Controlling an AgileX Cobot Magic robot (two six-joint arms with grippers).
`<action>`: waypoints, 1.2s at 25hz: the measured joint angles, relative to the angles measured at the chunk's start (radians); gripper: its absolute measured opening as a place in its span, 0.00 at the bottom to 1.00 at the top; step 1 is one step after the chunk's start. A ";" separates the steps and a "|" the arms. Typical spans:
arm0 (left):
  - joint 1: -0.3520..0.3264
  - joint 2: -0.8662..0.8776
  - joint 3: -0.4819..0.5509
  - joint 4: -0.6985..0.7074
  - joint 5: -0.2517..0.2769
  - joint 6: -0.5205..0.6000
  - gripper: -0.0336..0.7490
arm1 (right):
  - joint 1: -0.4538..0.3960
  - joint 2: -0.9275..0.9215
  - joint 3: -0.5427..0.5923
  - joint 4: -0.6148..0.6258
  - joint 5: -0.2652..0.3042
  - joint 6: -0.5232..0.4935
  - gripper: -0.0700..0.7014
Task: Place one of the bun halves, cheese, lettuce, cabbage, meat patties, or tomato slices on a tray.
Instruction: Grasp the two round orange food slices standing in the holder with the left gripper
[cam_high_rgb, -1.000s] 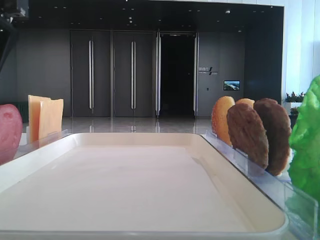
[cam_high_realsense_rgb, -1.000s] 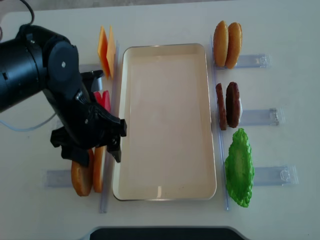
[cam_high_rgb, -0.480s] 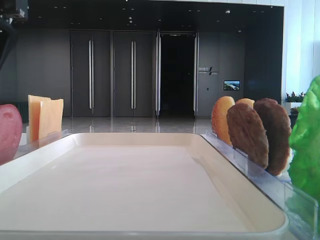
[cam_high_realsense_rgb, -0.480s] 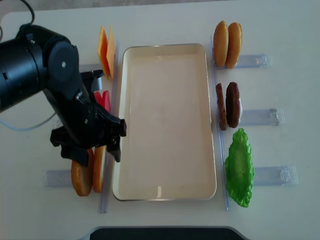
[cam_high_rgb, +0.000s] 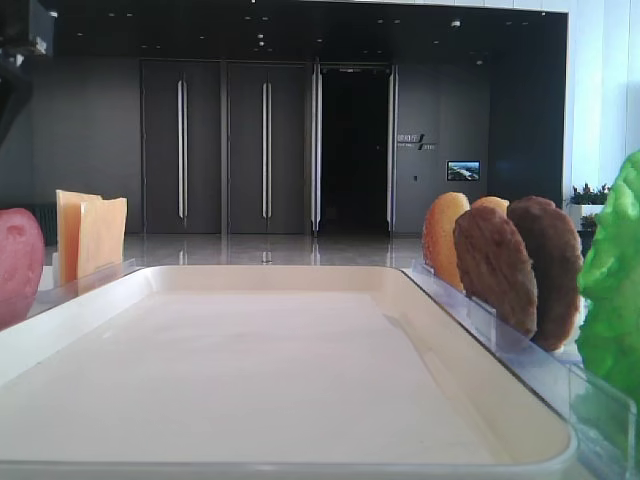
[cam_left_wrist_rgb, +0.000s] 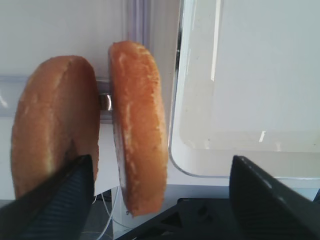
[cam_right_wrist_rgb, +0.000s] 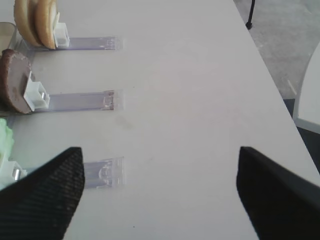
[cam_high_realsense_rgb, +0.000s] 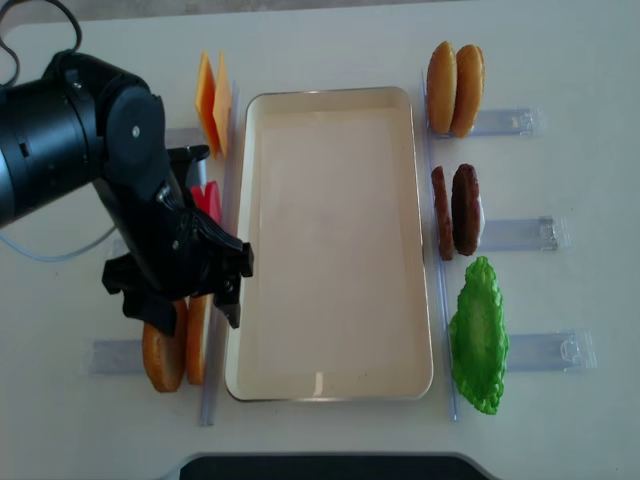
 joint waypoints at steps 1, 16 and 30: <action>0.000 0.000 0.000 0.001 0.003 0.000 0.85 | 0.000 0.000 0.000 0.000 0.000 0.000 0.85; 0.000 0.000 0.000 0.028 0.044 0.004 0.34 | 0.000 0.000 0.000 0.000 0.000 0.000 0.85; 0.000 0.000 0.000 0.068 0.096 0.035 0.22 | 0.000 0.000 0.000 0.000 0.000 0.000 0.85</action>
